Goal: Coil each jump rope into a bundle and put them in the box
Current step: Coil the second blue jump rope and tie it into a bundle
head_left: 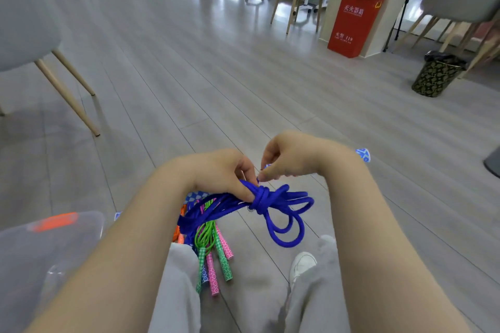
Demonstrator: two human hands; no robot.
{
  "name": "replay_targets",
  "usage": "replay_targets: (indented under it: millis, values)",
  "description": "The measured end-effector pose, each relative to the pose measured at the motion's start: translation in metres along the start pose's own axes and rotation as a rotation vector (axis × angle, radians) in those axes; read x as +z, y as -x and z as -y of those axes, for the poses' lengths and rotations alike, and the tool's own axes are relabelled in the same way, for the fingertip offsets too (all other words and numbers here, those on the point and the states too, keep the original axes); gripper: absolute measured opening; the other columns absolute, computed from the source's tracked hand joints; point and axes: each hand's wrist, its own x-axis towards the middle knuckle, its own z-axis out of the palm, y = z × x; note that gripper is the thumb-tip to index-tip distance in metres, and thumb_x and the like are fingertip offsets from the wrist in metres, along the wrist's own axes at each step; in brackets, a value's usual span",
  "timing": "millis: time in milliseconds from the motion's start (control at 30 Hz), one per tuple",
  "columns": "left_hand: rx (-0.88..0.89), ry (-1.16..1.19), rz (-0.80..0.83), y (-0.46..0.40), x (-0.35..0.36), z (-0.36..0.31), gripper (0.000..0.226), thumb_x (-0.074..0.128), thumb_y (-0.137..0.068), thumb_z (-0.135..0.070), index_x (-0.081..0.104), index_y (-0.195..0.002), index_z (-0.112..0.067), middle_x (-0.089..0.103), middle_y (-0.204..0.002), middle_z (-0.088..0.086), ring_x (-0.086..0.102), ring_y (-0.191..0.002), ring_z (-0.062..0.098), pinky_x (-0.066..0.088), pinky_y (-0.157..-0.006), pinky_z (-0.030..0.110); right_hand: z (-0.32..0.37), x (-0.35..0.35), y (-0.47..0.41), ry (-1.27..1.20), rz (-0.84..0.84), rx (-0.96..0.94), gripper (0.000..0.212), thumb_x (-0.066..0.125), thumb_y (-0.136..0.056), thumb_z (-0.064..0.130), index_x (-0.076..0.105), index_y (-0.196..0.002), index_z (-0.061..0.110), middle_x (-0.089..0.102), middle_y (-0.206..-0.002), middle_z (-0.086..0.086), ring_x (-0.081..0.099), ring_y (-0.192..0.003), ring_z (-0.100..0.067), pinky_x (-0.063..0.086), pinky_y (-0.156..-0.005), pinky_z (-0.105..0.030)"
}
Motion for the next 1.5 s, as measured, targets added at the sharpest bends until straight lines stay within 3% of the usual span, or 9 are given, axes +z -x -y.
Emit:
replay_targets:
  millis: [167,333,500,667,800,900,1200,1333,1500]
  values:
    - [-0.117,-0.117,-0.292,-0.013,-0.002,0.009,0.016,0.075,-0.071,-0.030,0.062,-0.079,-0.026,0.067,-0.080,-0.008,0.064,-0.074,0.013,0.052,-0.067,0.030,0.023,0.016,-0.009,0.239,-0.327,0.021,0.020,0.062,-0.087,0.028,0.068,-0.099,0.014,0.068,-0.094,-0.005,0.062,-0.086,-0.024,0.051,-0.068,-0.033]
    - [-0.131,-0.064,-0.615,-0.021,-0.005,0.009,0.022,0.071,-0.074,-0.032,0.051,-0.073,-0.023,0.057,-0.070,-0.008,0.052,-0.065,0.011,0.033,-0.053,0.027,0.035,0.020,-0.009,0.131,-0.506,-0.007,0.016,0.052,-0.092,0.017,0.057,-0.105,0.008,0.060,-0.098,-0.008,0.055,-0.085,-0.027,0.039,-0.060,-0.030]
    - [-0.067,0.220,-0.820,-0.027,-0.010,0.006,0.015,0.068,-0.078,-0.026,0.056,-0.083,-0.018,0.063,-0.078,-0.004,0.057,-0.071,0.015,0.043,-0.060,0.030,0.037,0.018,-0.010,-0.035,-0.540,-0.068,0.008,0.049,-0.093,0.016,0.050,-0.096,0.009,0.055,-0.083,-0.003,0.047,-0.068,-0.019,0.033,-0.050,-0.027]
    - [-0.041,0.426,-0.857,-0.028,-0.011,0.007,0.015,0.072,-0.079,-0.025,0.060,-0.085,-0.018,0.065,-0.080,-0.004,0.063,-0.074,0.016,0.050,-0.065,0.032,0.031,0.009,-0.006,-0.197,-0.398,-0.044,0.034,0.045,-0.098,0.033,0.054,-0.085,0.003,0.064,-0.076,-0.013,0.056,-0.056,-0.022,0.051,-0.057,-0.036]
    - [-0.027,0.775,-0.779,-0.025,-0.013,0.005,0.014,0.072,-0.081,-0.013,0.060,-0.088,-0.013,0.069,-0.087,0.008,0.069,-0.076,0.025,0.058,-0.078,0.047,0.026,0.009,-0.006,-0.152,-0.247,-0.015,0.015,0.049,-0.093,0.026,0.048,-0.086,0.012,0.058,-0.081,-0.005,0.054,-0.067,-0.019,0.047,-0.062,-0.032]
    - [0.020,0.944,-0.688,-0.018,-0.015,-0.003,0.013,0.067,-0.085,-0.004,0.058,-0.094,-0.007,0.067,-0.090,0.013,0.069,-0.067,0.023,0.060,-0.065,0.038,0.023,0.009,-0.004,-0.232,-0.178,-0.034,0.021,0.064,-0.087,0.033,0.050,-0.093,0.018,0.058,-0.084,0.002,0.056,-0.066,-0.013,0.047,-0.057,-0.025]
    - [0.152,1.019,-0.553,-0.009,-0.020,-0.006,0.011,0.061,-0.088,-0.001,0.059,-0.098,-0.006,0.066,-0.094,0.012,0.070,-0.079,0.021,0.058,-0.066,0.031,0.011,0.002,0.000,-0.399,-0.135,-0.110,0.030,0.068,-0.084,0.035,0.061,-0.105,0.015,0.065,-0.093,-0.003,0.053,-0.069,-0.015,0.049,-0.065,-0.031]
    - [0.193,1.037,-0.542,-0.008,-0.019,-0.009,0.014,0.059,-0.089,0.001,0.058,-0.102,-0.004,0.066,-0.085,0.007,0.069,-0.070,0.015,0.055,-0.060,0.024,0.010,0.000,0.004,-0.459,-0.125,-0.117,0.034,0.074,-0.078,0.047,0.064,-0.098,0.021,0.063,-0.080,0.007,0.054,-0.067,-0.012,0.048,-0.062,-0.028]
    - [0.191,1.087,-0.534,-0.012,-0.014,-0.013,0.013,0.055,-0.091,0.003,0.058,-0.102,-0.004,0.065,-0.097,0.014,0.069,-0.078,0.020,0.058,-0.071,0.028,0.015,0.004,0.000,-0.337,-0.155,-0.075,0.037,0.078,-0.075,0.024,0.059,-0.106,0.019,0.066,-0.092,0.002,0.062,-0.075,-0.012,0.045,-0.049,-0.019]
